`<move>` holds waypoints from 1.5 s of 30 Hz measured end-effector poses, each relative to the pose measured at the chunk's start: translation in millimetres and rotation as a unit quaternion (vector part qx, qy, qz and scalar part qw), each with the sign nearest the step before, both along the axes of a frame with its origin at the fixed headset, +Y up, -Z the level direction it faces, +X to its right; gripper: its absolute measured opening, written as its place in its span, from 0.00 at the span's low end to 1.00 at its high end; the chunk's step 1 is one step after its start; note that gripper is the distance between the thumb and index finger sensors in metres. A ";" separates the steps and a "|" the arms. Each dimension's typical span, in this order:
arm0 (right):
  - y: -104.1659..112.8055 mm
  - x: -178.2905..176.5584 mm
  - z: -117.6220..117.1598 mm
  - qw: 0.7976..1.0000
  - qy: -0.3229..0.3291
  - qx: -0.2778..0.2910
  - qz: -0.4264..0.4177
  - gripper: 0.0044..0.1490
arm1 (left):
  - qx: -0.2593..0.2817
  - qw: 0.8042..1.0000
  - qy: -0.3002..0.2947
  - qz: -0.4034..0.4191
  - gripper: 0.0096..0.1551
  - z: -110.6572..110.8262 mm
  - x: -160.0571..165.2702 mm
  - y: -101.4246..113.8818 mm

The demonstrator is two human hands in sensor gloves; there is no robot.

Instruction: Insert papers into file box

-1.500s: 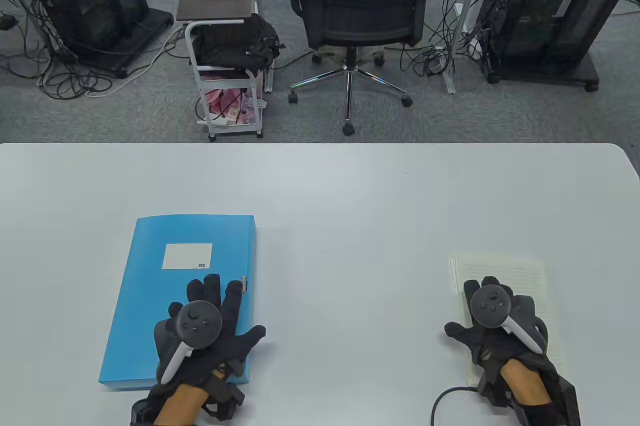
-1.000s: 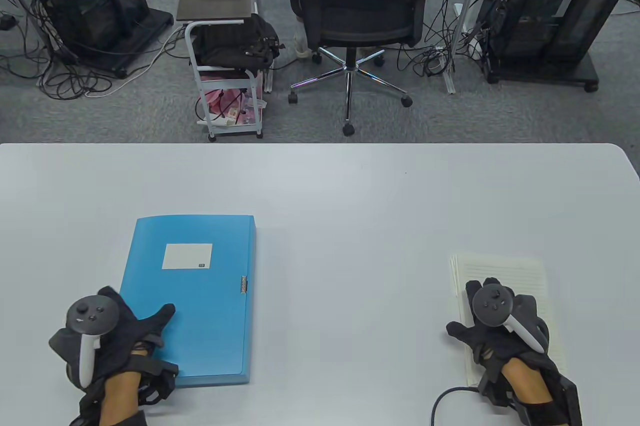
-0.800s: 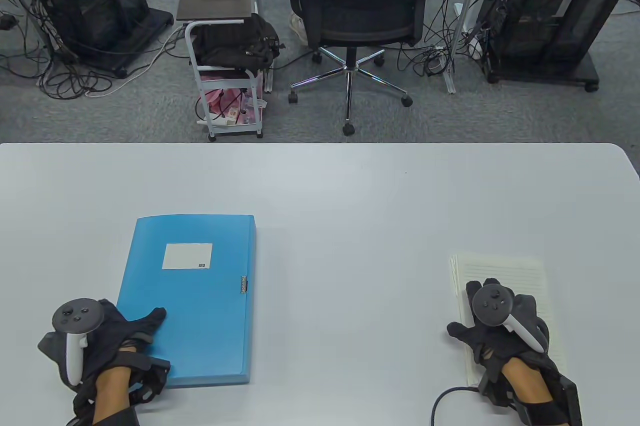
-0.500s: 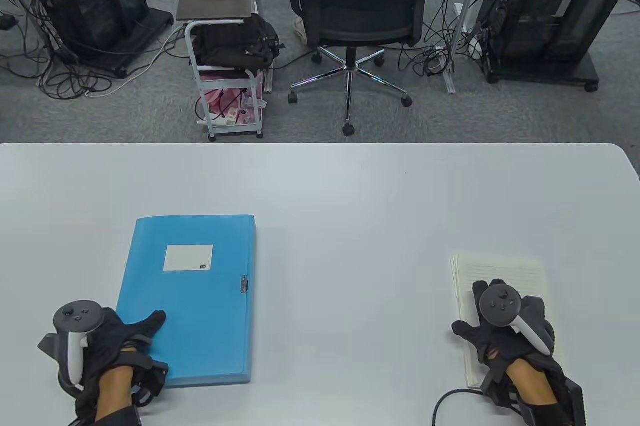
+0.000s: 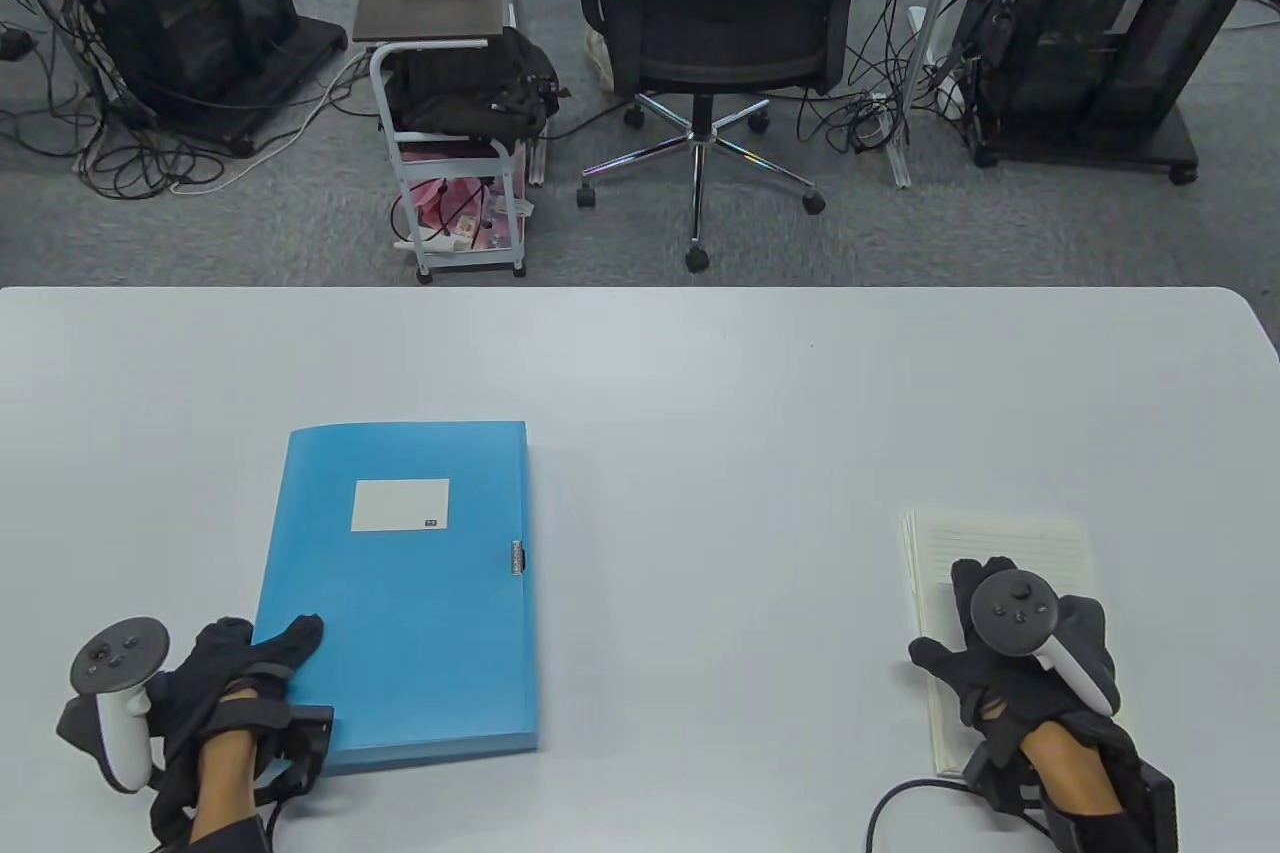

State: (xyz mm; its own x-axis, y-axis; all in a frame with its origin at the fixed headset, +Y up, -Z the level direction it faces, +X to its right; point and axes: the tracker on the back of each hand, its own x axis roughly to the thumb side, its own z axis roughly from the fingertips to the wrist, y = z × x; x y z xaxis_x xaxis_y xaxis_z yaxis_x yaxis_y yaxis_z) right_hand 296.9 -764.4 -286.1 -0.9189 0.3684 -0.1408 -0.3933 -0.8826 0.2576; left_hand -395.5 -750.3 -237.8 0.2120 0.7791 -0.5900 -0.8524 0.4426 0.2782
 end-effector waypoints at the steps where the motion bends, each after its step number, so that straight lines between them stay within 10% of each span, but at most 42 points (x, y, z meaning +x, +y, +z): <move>1: -0.6 -0.5 -0.4 1.000 0.001 -0.002 -0.001 0.58 | 0.026 0.999 -0.003 0.026 0.57 -0.9 6.0 1.9; 7: -1.9 -2.9 -1.6 1.000 0.009 -0.009 0.003 0.58 | 0.122 0.968 -0.076 0.207 0.51 -12.6 80.6 9.1; 13: -1.4 -0.4 0.0 1.000 0.009 -0.009 -0.001 0.58 | 0.091 0.951 -0.136 0.263 0.47 -20.9 176.2 -13.4; 25: -1.8 -5.2 0.9 1.000 0.018 -0.015 0.013 0.58 | 0.021 0.955 -0.278 0.104 0.51 -2.1 235.1 -27.7; 40: 1.3 -17.1 3.4 0.999 0.041 0.000 0.017 0.56 | 0.153 0.790 -0.541 -0.244 0.71 20.1 293.1 -10.4; 45: 2.0 -22.6 5.8 0.998 0.054 0.004 0.018 0.56 | 0.123 0.788 -0.548 -0.252 0.67 16.6 298.1 -18.4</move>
State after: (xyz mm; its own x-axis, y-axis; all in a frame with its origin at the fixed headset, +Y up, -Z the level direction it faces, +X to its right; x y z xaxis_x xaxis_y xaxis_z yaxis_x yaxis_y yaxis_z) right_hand 274.3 -762.4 -280.3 -0.9411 0.3360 -0.0379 -0.3321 -0.8977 0.2896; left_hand -97.4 -768.7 -221.2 0.8086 0.4946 0.3188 -0.3733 0.8499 -0.3719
